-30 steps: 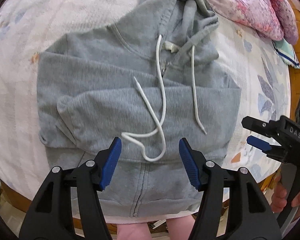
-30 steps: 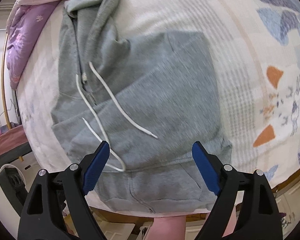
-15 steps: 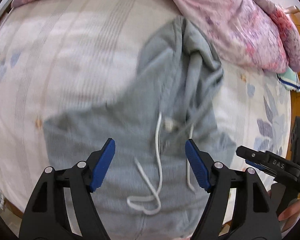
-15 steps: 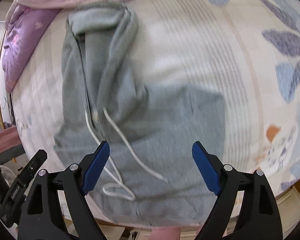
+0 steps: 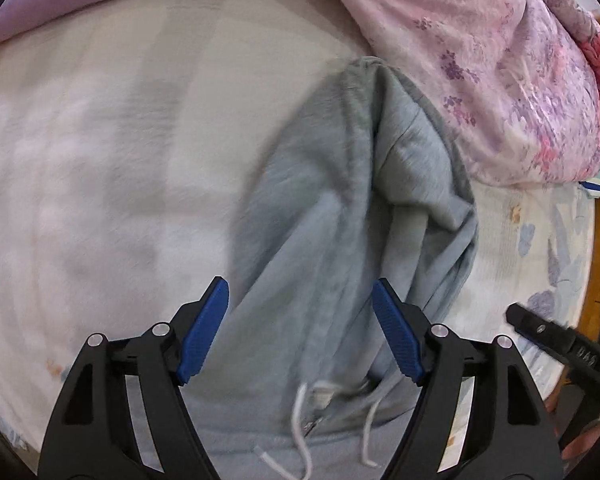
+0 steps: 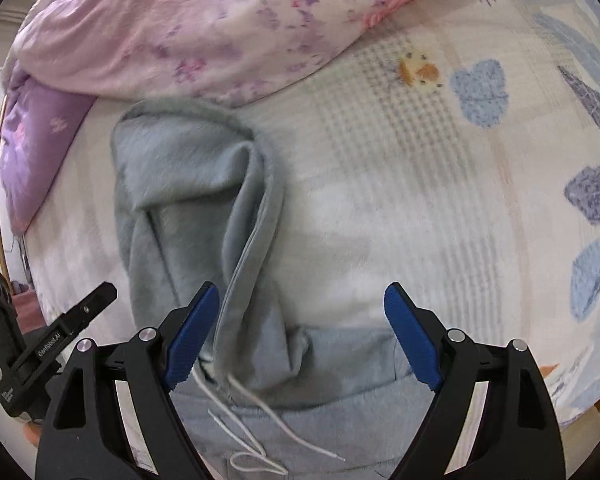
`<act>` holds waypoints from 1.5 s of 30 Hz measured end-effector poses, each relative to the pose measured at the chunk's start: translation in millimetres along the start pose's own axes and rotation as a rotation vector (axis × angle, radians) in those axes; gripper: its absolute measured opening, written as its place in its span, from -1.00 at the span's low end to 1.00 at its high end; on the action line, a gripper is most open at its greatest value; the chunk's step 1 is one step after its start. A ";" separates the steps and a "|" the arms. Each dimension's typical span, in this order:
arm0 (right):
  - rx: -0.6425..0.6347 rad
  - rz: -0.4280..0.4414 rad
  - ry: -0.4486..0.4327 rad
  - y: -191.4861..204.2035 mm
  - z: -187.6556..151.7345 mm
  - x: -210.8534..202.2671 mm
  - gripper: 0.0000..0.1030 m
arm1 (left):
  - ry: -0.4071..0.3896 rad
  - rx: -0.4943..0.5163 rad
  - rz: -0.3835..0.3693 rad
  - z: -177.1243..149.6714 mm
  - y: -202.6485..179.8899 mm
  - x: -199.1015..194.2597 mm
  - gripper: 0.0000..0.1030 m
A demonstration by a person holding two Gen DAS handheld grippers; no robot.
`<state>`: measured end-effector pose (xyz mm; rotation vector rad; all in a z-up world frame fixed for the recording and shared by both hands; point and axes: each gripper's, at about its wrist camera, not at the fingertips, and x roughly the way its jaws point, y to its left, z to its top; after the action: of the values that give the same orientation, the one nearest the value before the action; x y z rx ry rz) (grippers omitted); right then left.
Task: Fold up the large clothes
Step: 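Move both tools toward the hood edge of the hoodie, then close both tools on the hood edge, then lift the hood up with both tools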
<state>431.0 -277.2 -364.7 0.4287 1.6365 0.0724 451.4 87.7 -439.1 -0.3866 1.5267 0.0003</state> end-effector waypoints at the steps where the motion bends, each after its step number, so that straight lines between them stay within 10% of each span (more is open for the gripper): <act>1: 0.009 0.005 0.007 -3.0 4.1 4.8 0.58 | 0.011 -0.013 -0.015 6.8 -1.1 7.0 0.46; 14: 0.029 -0.024 0.062 -20.7 26.6 43.4 0.58 | 0.001 -0.060 -0.005 52.5 -4.4 60.2 0.45; 20: 0.073 0.038 0.035 -9.9 44.0 54.5 0.58 | -0.066 0.037 0.051 40.6 8.3 45.6 -0.77; 24: 0.032 0.032 0.007 12.4 62.7 68.0 0.57 | -0.103 0.061 0.070 37.8 24.7 23.2 -0.83; 27: -0.042 -0.043 0.012 30.9 68.4 83.1 0.04 | -0.130 0.061 0.087 32.4 37.8 0.4 -0.83; 29: -0.092 -0.087 -0.020 42.1 68.7 78.8 -0.82 | -0.155 0.067 0.119 25.8 48.5 -15.8 -0.82; 36: -0.223 -0.011 -0.163 95.0 80.3 34.9 -0.81 | -0.179 -0.046 0.166 -7.8 103.0 -39.3 -0.75; 37: -0.245 -0.033 -0.165 102.1 79.4 37.2 -0.66 | -0.173 -0.060 0.188 -7.0 105.1 -34.4 -0.54; 40: -0.309 -0.194 -0.119 111.3 70.4 57.7 0.63 | -0.143 -0.080 0.204 -0.5 113.4 -16.3 0.18; 45: -0.197 -0.102 -0.098 86.6 74.4 65.1 0.30 | -0.136 -0.135 0.105 22.6 120.3 8.8 0.22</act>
<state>520.0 -191.6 -409.5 0.1951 1.5356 0.1326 445.0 204.2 -477.2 -0.4052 1.4149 0.2097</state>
